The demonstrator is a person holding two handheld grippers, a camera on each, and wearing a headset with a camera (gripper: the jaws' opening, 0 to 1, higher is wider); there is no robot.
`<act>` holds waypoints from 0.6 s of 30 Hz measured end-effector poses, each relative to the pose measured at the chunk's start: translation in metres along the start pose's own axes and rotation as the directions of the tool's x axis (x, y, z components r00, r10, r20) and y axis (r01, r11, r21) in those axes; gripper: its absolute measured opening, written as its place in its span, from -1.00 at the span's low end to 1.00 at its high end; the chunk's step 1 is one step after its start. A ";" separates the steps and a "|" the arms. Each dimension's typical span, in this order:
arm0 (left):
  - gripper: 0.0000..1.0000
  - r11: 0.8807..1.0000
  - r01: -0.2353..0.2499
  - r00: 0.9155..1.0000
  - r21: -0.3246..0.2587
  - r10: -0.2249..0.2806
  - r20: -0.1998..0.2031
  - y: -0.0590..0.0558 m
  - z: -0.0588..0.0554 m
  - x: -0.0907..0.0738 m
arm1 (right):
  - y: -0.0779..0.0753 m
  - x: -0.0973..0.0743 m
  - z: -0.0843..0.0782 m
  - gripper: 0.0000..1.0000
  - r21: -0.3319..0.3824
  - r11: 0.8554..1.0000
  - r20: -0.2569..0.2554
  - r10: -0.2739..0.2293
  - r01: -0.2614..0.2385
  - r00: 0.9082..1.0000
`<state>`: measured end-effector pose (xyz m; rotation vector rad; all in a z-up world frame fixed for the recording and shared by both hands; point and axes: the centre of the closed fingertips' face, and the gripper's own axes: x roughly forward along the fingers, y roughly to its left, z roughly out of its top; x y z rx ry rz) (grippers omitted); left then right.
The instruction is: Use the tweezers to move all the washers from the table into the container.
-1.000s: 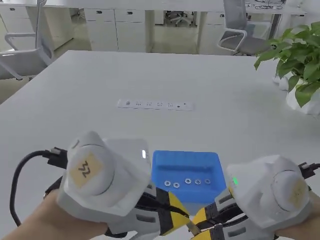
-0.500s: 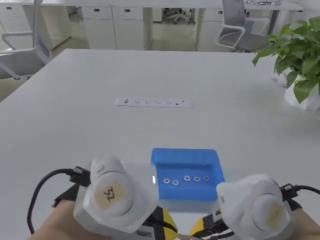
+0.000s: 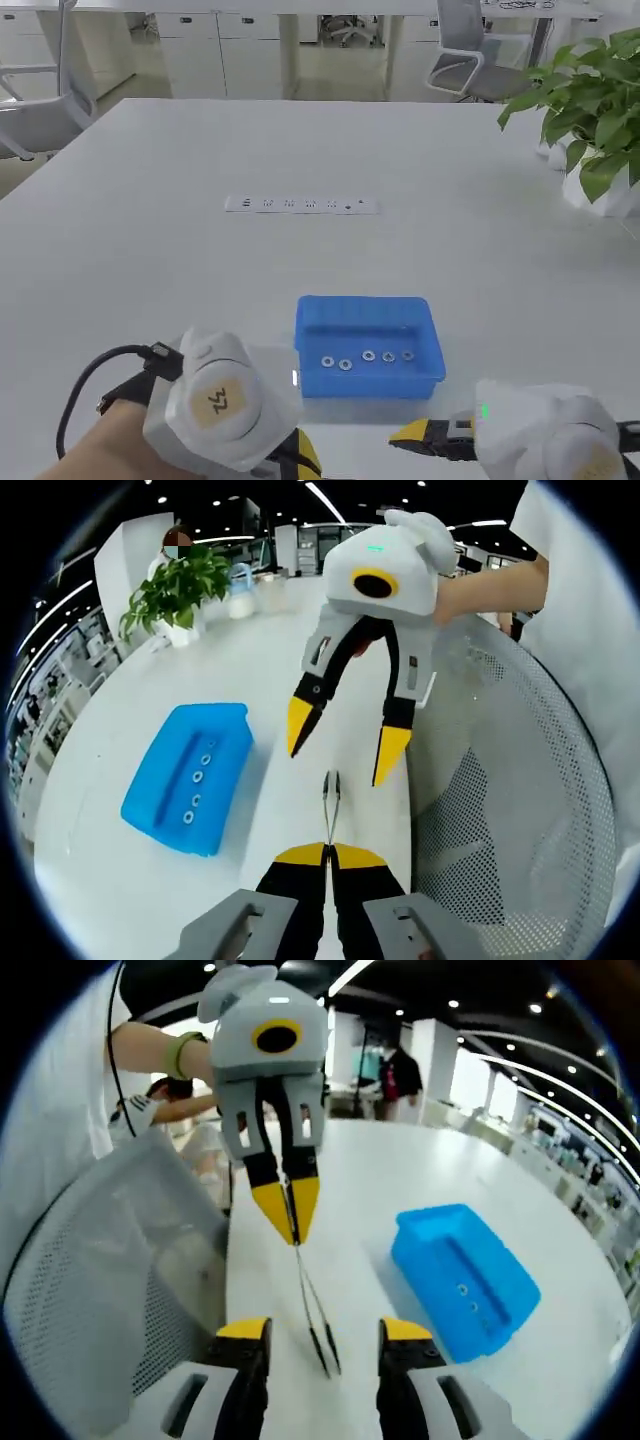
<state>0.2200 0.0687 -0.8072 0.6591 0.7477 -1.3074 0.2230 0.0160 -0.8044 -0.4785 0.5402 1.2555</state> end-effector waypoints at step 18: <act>-1.00 1.000 0.031 0.982 0.004 -0.030 -0.188 0.002 -0.038 0.026 | -0.034 -0.124 -0.017 0.12 0.263 0.886 0.058 -0.410 0.382 0.910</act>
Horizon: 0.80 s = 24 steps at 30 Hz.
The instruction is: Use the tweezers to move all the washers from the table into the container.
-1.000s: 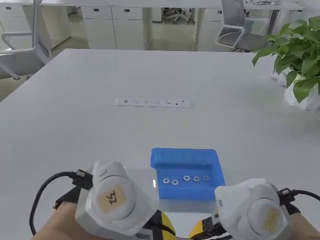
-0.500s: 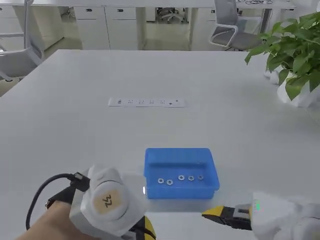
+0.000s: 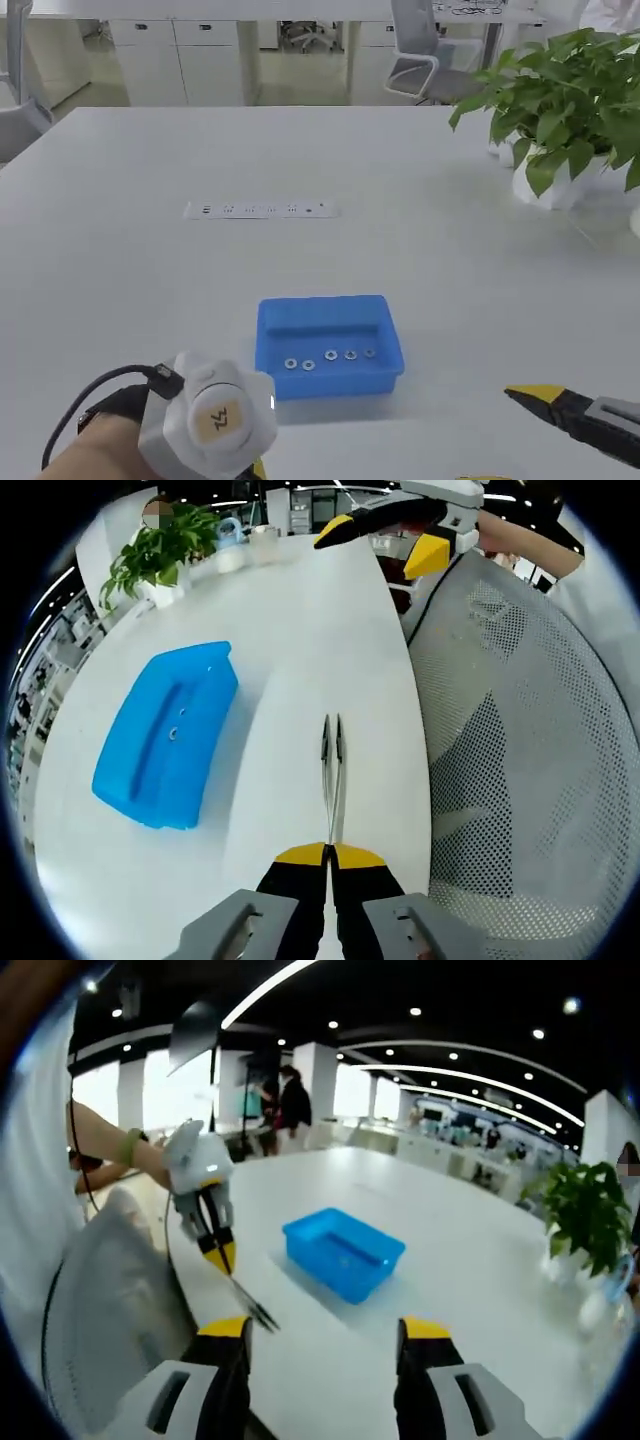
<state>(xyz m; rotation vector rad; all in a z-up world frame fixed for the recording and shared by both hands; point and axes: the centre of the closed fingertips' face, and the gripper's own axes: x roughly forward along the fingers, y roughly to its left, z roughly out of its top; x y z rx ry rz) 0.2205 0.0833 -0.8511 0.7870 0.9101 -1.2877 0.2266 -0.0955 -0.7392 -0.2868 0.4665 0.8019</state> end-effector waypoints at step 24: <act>-0.68 0.956 -0.108 0.973 -0.271 0.158 0.167 -0.004 0.014 -0.015 | -0.015 -0.016 0.000 0.26 0.102 0.994 0.074 -0.040 0.032 0.996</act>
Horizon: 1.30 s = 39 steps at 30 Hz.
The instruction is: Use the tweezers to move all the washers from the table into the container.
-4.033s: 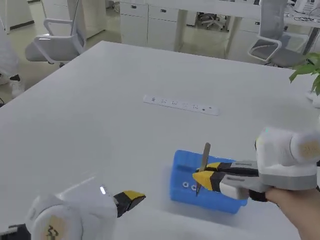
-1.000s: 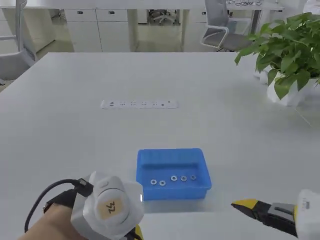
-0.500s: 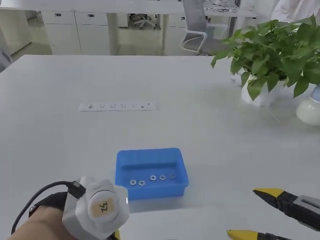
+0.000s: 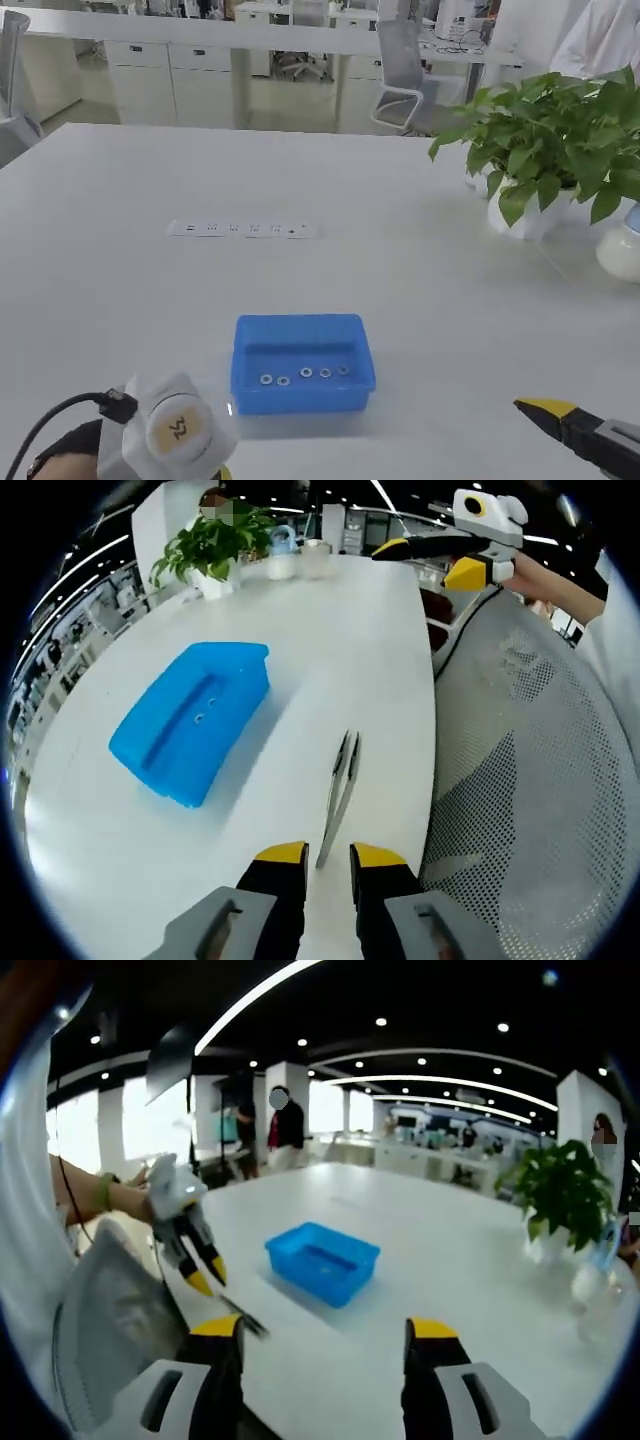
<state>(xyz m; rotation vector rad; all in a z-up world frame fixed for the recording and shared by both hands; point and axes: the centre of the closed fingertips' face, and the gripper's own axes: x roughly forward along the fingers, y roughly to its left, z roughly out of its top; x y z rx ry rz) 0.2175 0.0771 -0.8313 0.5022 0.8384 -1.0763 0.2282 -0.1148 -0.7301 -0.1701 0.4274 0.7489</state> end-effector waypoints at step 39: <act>0.83 0.756 -0.321 0.633 -0.571 0.619 0.464 0.038 0.037 -0.145 | -0.015 0.001 0.010 0.55 0.039 0.997 0.077 -0.063 0.060 0.995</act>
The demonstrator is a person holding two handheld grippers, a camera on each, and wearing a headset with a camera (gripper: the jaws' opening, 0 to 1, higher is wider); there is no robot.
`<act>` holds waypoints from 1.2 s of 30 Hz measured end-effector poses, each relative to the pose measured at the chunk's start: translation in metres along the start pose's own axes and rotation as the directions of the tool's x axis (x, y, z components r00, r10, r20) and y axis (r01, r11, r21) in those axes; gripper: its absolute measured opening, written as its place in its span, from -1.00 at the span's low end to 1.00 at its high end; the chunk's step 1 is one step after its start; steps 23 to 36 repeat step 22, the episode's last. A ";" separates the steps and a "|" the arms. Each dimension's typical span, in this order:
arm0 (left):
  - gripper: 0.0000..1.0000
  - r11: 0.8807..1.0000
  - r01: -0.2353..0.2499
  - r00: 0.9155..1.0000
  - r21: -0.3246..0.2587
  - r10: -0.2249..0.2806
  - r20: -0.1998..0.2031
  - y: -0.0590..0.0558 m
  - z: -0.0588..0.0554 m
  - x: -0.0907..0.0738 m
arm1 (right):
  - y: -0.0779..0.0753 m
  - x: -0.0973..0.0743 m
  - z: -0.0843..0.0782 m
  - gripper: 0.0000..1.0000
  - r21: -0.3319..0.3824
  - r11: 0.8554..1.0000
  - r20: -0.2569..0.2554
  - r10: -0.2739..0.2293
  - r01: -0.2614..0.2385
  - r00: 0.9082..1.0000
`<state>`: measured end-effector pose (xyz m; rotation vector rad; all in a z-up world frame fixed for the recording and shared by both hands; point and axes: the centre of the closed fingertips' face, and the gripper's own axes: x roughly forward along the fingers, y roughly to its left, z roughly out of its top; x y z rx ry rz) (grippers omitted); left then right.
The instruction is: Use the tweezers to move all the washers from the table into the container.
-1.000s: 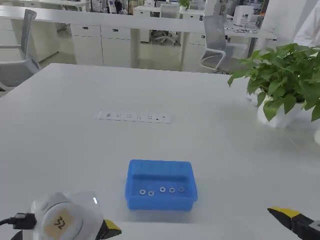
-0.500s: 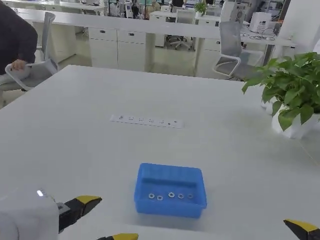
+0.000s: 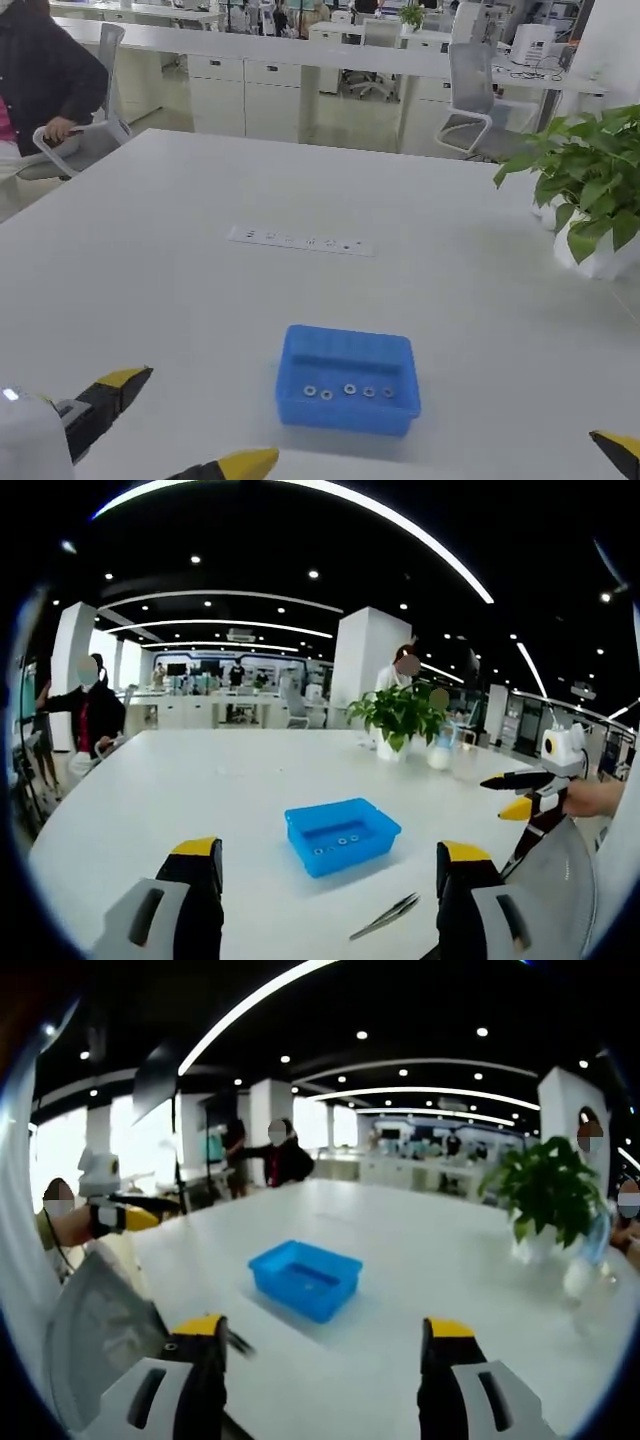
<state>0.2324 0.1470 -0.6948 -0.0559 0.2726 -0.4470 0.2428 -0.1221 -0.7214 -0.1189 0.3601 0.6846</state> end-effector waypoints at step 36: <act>0.97 0.996 -0.076 0.995 -0.052 0.079 0.066 0.015 0.009 -0.016 | -0.006 0.004 0.009 0.98 0.071 0.996 0.035 -0.057 0.054 0.998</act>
